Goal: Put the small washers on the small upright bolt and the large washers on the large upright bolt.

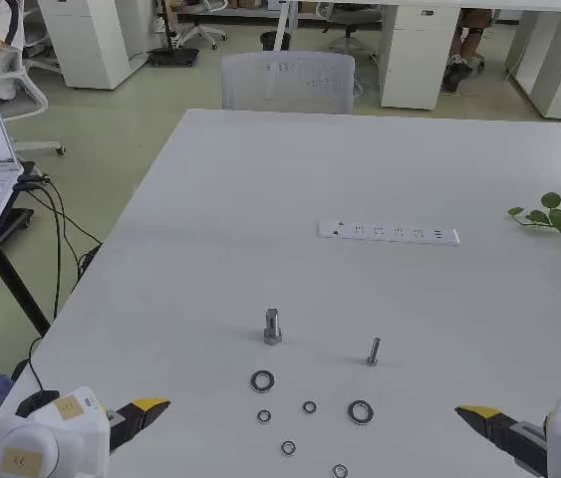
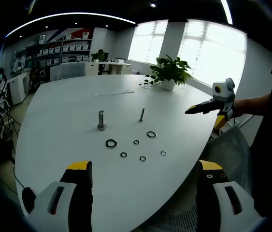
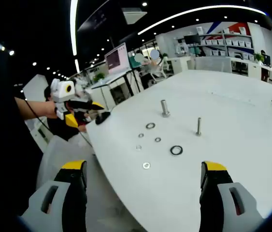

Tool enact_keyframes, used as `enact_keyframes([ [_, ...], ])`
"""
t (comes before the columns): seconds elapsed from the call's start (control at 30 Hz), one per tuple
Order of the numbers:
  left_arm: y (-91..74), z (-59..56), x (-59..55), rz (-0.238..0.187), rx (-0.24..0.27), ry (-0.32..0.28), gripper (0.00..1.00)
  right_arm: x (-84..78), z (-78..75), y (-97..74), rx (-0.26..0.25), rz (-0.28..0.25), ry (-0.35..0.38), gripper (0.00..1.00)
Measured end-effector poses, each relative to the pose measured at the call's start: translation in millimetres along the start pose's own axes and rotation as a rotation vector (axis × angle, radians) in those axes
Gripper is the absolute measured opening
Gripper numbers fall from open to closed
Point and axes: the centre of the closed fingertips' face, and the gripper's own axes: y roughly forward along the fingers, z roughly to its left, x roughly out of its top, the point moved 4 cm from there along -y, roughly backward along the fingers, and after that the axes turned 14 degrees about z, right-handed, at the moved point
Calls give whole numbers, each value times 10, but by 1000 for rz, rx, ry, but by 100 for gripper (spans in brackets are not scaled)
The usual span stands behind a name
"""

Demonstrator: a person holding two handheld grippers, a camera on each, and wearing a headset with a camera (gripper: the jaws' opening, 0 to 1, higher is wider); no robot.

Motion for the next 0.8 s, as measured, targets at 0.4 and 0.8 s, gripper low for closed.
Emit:
enact_keyframes([
  [0.4, 47, -51, -7, 26, -35, 0, 95, -38, -42, 6, 15, 4, 6, 100],
  [0.8, 132, -102, -27, 28, -47, 1, 93, -1, -133, 38, -2, 36, -17, 100],
])
